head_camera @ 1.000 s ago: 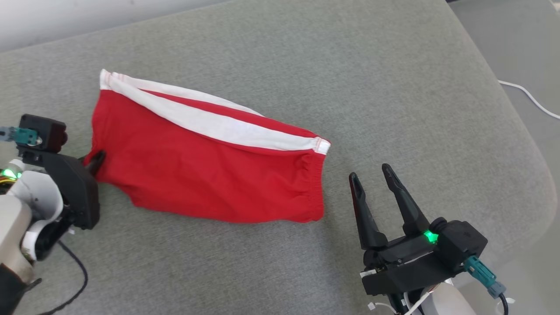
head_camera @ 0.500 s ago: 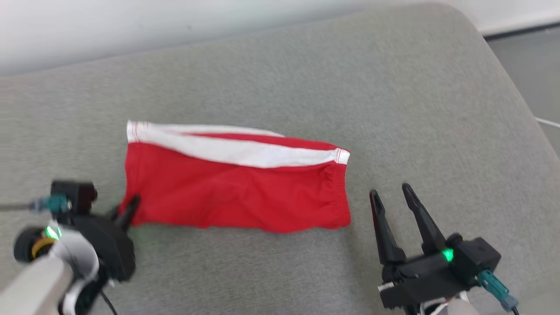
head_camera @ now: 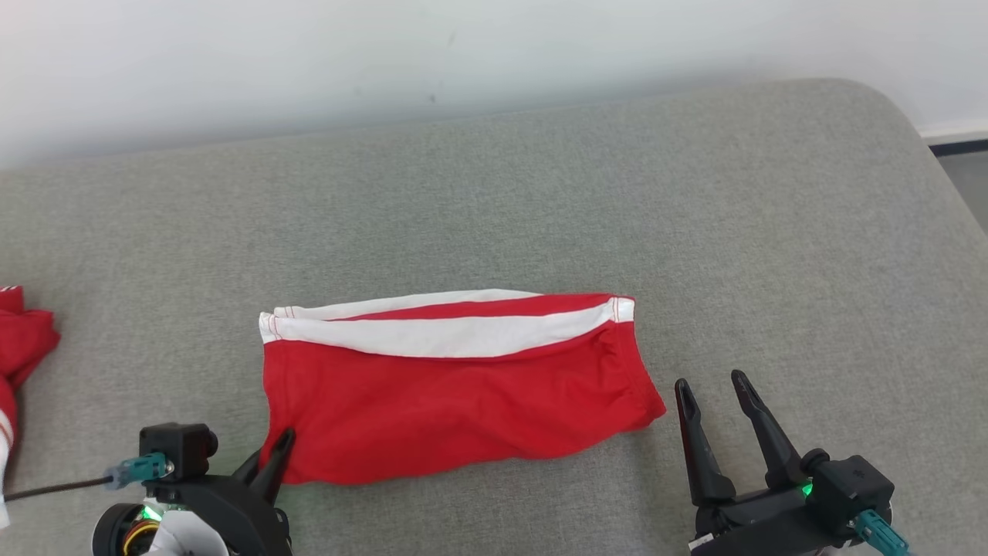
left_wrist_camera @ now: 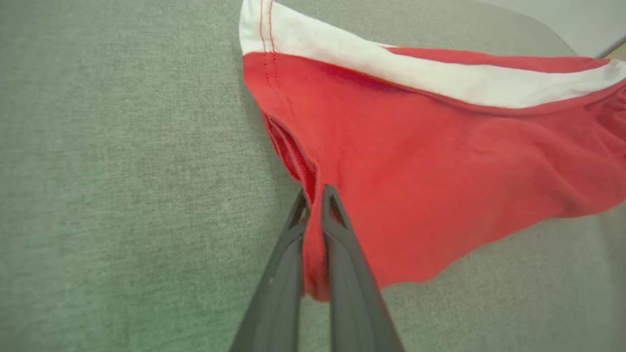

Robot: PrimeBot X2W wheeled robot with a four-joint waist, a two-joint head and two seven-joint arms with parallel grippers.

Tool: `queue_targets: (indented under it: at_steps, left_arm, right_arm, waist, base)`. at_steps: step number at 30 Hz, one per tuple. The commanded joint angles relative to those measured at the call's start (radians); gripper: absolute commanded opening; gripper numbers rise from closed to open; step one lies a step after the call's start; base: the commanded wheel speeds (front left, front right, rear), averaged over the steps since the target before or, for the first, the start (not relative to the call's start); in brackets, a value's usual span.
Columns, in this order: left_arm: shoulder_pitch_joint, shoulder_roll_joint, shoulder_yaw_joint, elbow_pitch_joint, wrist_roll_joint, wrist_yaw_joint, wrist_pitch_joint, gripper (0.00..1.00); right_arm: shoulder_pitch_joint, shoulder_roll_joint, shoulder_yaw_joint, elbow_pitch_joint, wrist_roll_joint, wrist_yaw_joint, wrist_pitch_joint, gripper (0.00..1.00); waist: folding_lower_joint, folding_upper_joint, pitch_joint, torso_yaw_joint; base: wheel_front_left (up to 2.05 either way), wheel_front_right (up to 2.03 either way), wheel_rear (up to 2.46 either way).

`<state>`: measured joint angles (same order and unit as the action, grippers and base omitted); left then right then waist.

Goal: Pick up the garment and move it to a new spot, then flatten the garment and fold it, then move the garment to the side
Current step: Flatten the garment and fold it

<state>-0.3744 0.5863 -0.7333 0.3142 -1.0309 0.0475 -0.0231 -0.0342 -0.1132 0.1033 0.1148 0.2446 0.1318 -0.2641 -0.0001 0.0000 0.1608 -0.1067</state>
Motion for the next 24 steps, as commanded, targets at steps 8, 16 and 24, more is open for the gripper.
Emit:
queue_targets:
  at_steps: [8,16,24]
  left_arm:
    - [0.018,-0.044,0.021,0.048,0.084,0.046,-0.179,1.00]
    - [0.043,-0.087,0.155,-0.005,0.252,0.089,-0.243,1.00]
    - [0.195,-0.168,0.415,-0.156,0.514,0.075,-0.242,1.00]
  right_arm:
    - [0.012,-0.016,0.002,0.004,-0.013,-0.003,0.000,1.00]
    - [0.019,-0.012,-0.033,-0.005,-0.008,-0.003,0.000,1.00]
    - [0.030,-0.008,-0.059,-0.006,-0.010,-0.003,0.000,1.00]
  waist:
    - [0.0001,0.0000,-0.049,0.036]
    - [0.0001,0.0000,-0.082,0.068]
    - [0.0001,0.0000,-0.110,0.095]
  base:
    - [0.00,0.00,0.00]
    - [0.00,0.00,0.00]
    - [0.00,0.00,0.00]
